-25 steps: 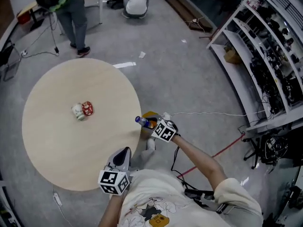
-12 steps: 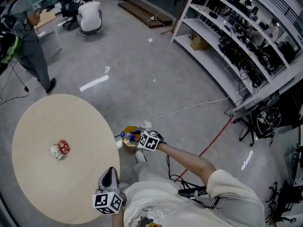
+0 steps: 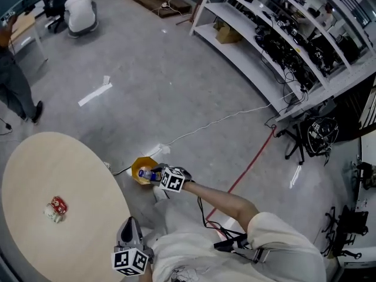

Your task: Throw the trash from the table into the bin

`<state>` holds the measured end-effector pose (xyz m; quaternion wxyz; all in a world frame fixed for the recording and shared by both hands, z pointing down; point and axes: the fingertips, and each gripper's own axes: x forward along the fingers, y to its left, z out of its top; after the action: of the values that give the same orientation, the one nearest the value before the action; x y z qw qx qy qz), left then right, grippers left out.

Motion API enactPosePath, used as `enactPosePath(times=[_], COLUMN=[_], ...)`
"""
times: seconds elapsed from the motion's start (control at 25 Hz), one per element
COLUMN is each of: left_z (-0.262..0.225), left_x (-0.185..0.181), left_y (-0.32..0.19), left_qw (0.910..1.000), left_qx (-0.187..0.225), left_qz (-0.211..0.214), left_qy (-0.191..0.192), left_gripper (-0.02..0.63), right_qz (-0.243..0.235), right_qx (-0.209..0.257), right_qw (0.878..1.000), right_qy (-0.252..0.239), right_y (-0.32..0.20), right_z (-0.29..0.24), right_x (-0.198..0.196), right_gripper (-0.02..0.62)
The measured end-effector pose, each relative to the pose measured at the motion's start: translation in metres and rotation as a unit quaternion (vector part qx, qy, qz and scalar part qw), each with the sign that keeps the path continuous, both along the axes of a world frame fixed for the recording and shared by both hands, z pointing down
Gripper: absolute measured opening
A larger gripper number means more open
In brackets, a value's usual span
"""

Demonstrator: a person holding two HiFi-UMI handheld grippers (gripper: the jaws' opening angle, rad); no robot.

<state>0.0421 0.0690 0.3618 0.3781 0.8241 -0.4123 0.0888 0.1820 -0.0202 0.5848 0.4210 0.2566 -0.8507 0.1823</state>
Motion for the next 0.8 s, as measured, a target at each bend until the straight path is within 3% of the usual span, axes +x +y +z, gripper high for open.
enactPosePath(times=[0.28, 0.44, 0.64, 0.8], left_z=[0.02, 0.048, 0.05, 0.073], left_x=[0.058, 0.088, 0.098, 0.099], left_y=[-0.033, -0.075, -0.081, -0.094], left_qw=[0.9994, 0.9998, 0.9967, 0.9942], left_qx=[-0.029, -0.01, -0.061, -0.076], left_qz=[0.013, 0.016, -0.029, -0.047], left_qy=[-0.013, -0.006, -0.044, -0.06], left_gripper=[0.003, 0.003, 0.003, 0.003], right_qz=[0.003, 0.017, -0.02, -0.055], right_qx=[-0.039, -0.048, -0.1, -0.11], right_qw=[0.999, 0.998, 0.995, 0.992], right_qy=[0.001, 0.026, 0.0, 0.024], right_y=[-0.018, -0.055, -0.041, -0.055], right_z=[0.057, 0.119, 0.155, 0.197], right_x=[0.041, 0.077, 0.062, 0.059], right_gripper=[0.196, 0.196, 0.196, 0.196])
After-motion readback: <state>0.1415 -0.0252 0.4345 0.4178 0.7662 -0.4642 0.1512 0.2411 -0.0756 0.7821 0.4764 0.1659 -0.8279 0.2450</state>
